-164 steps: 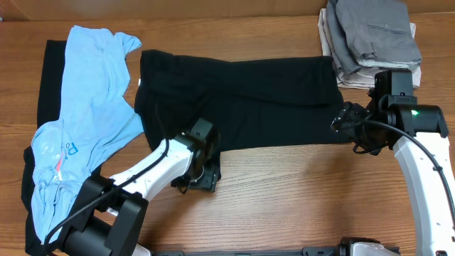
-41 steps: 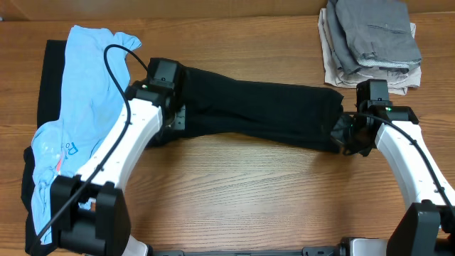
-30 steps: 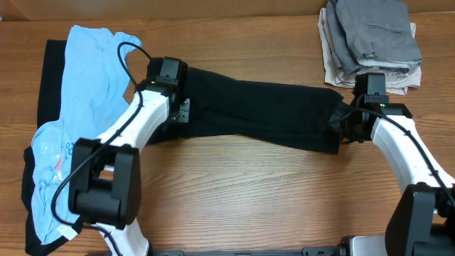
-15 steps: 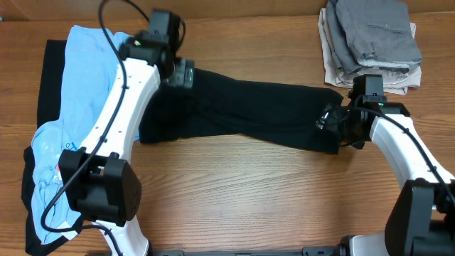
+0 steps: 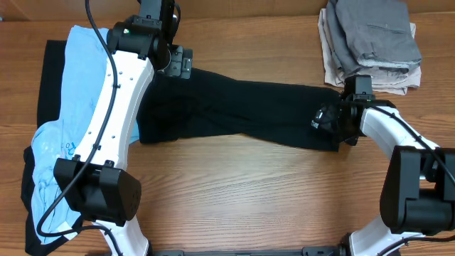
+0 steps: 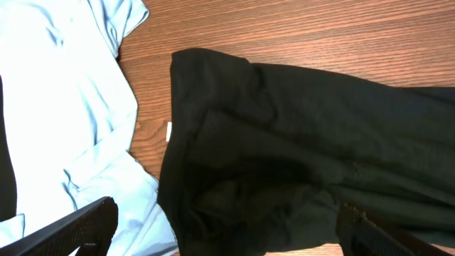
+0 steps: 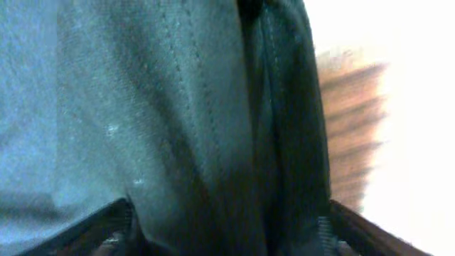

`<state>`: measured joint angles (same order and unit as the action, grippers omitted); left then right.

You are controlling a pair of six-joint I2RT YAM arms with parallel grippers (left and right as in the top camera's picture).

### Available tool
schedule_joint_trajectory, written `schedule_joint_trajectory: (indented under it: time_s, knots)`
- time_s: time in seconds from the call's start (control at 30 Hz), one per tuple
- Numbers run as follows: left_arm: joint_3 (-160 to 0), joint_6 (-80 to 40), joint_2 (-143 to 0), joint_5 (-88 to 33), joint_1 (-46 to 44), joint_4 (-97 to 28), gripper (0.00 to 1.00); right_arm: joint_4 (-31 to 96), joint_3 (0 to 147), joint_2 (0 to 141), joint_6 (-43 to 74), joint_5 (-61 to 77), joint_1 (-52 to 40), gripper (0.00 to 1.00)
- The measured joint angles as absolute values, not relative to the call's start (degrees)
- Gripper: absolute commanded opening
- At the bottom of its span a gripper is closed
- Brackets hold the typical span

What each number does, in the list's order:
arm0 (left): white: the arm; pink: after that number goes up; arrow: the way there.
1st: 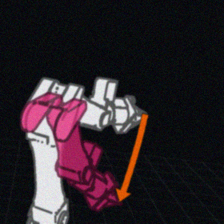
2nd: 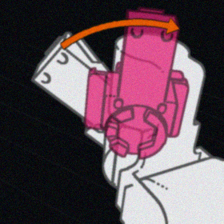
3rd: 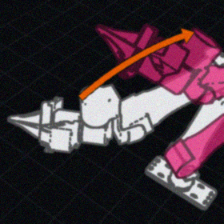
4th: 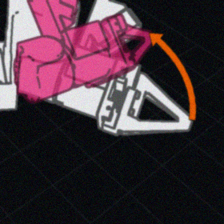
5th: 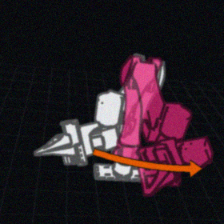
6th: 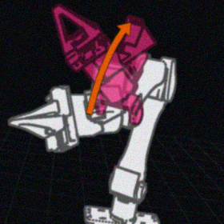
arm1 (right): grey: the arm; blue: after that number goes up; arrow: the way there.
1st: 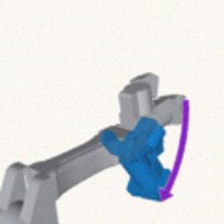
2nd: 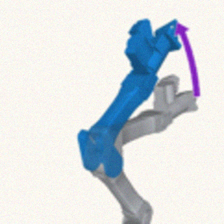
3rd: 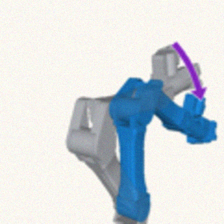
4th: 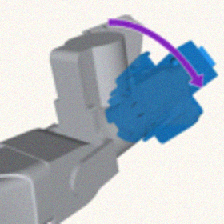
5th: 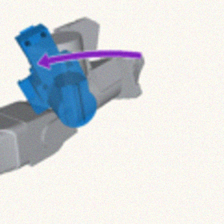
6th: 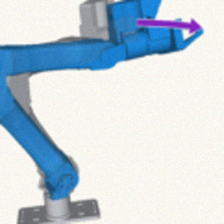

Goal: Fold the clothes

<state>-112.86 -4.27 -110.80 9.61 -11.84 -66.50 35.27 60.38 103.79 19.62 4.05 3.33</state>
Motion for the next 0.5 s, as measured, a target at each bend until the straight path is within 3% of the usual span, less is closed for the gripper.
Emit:
schedule_joint_trajectory:
  time_s: [0.03, 0.07, 0.1, 0.33, 0.5]
  knots:
    - [-112.9, -4.3, -110.8, 9.6, -11.8, -66.5, 1.00, 34.8, 60.4, 103.9, 19.5, 3.4, 3.3, 0.55]
    - [-112.9, -4.3, -110.8, 9.6, -11.8, -66.6, 1.00, 34.6, 60.4, 104.1, 19.9, 2.7, 3.4, 0.24]
    - [-112.9, -4.3, -110.8, 9.6, -11.8, -66.6, 1.00, 34.5, 60.4, 104.2, 19.6, 2.0, 3.3, 0.07]
    - [-112.9, -4.3, -110.8, 9.9, -11.4, -67.8, 1.00, 37.5, 60.6, 104.4, 21.6, 1.9, 5.0, 0.04]
    - [-113.8, -4.3, -110.8, 10.1, -8.9, -71.5, 1.00, 47.9, 60.7, 99.7, 20.3, 4.3, 12.0, 0.04]
